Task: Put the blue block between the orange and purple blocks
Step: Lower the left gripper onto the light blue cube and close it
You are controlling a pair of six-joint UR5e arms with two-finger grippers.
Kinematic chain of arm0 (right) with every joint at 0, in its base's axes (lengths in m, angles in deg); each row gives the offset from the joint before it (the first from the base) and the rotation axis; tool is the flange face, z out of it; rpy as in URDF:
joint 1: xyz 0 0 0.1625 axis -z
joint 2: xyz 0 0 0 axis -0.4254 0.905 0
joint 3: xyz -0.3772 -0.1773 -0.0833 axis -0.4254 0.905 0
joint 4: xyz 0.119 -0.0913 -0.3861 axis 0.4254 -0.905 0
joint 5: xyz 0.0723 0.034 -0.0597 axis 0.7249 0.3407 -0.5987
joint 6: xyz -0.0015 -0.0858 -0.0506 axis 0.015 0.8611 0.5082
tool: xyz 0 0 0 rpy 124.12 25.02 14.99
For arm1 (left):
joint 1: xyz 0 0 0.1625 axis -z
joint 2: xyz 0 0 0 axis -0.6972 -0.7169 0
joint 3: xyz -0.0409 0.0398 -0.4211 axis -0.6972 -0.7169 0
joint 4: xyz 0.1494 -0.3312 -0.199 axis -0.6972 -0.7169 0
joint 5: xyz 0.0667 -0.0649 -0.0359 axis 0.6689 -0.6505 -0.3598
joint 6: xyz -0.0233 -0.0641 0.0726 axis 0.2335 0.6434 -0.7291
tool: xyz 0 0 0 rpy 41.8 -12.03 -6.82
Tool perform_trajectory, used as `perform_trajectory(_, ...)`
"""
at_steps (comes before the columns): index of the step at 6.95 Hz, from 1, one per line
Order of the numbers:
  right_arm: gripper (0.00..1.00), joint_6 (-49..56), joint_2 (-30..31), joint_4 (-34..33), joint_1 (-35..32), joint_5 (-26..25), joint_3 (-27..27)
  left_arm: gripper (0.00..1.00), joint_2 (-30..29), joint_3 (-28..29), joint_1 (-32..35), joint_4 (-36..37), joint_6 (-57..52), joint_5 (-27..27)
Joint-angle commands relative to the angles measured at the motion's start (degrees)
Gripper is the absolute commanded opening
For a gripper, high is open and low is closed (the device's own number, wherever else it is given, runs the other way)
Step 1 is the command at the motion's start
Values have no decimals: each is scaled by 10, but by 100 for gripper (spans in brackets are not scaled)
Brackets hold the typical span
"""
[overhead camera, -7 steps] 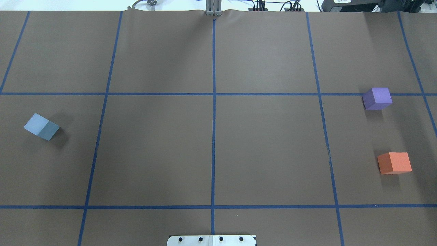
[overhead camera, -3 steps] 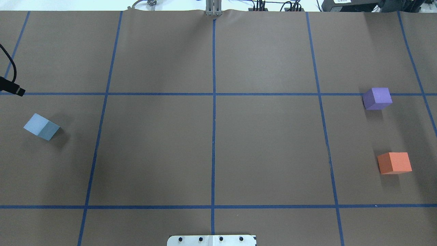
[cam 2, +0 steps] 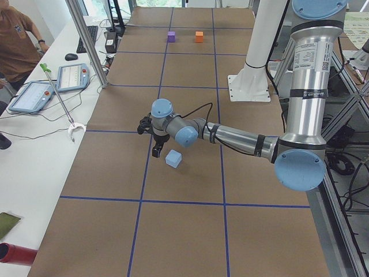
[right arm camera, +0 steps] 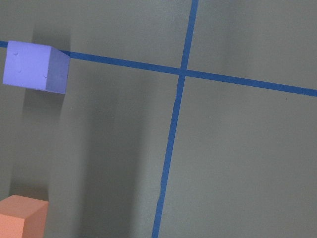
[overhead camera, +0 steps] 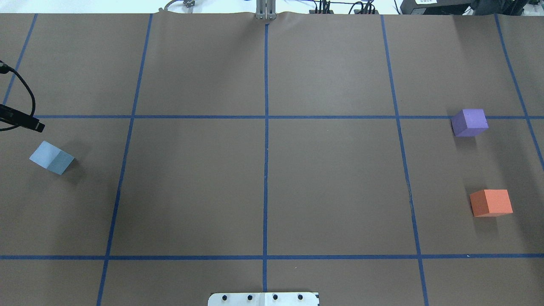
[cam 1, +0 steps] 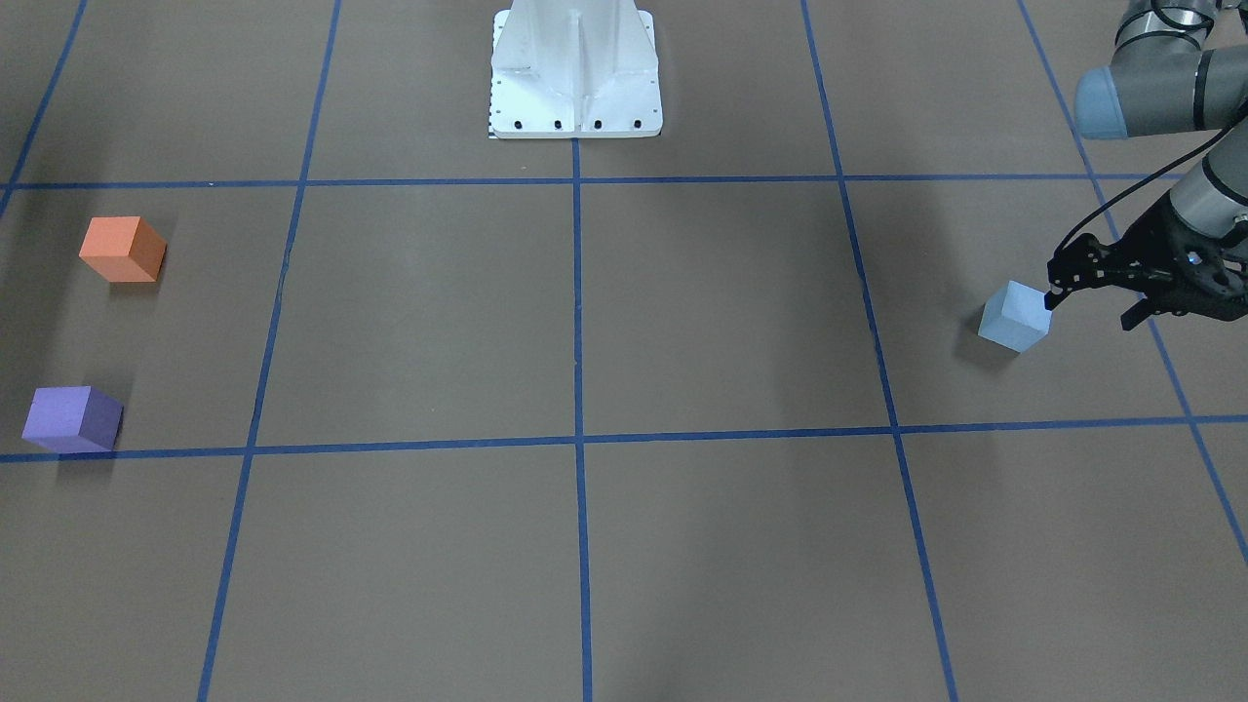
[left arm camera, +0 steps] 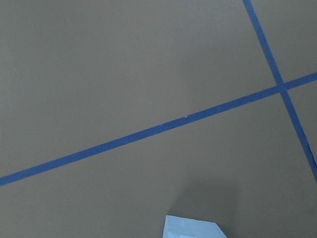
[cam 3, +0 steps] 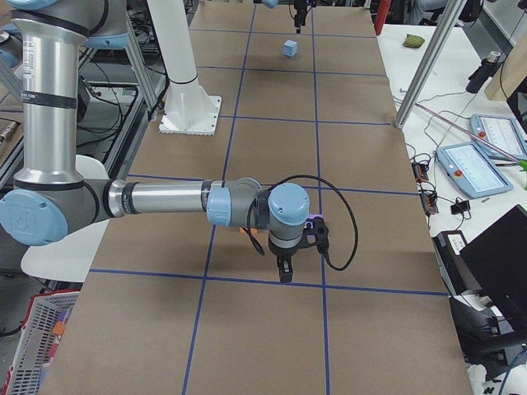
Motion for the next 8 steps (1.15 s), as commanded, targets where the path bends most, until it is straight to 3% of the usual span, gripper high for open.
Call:
perform_trajectory(1, 100, 0, 3, 0, -1, 2, 0, 100, 2, 2, -31, -2, 12, 21)
perform_trajectory(8, 100, 0, 6, -1, 0, 6, 0, 100, 2, 47, -69, -1, 3, 22)
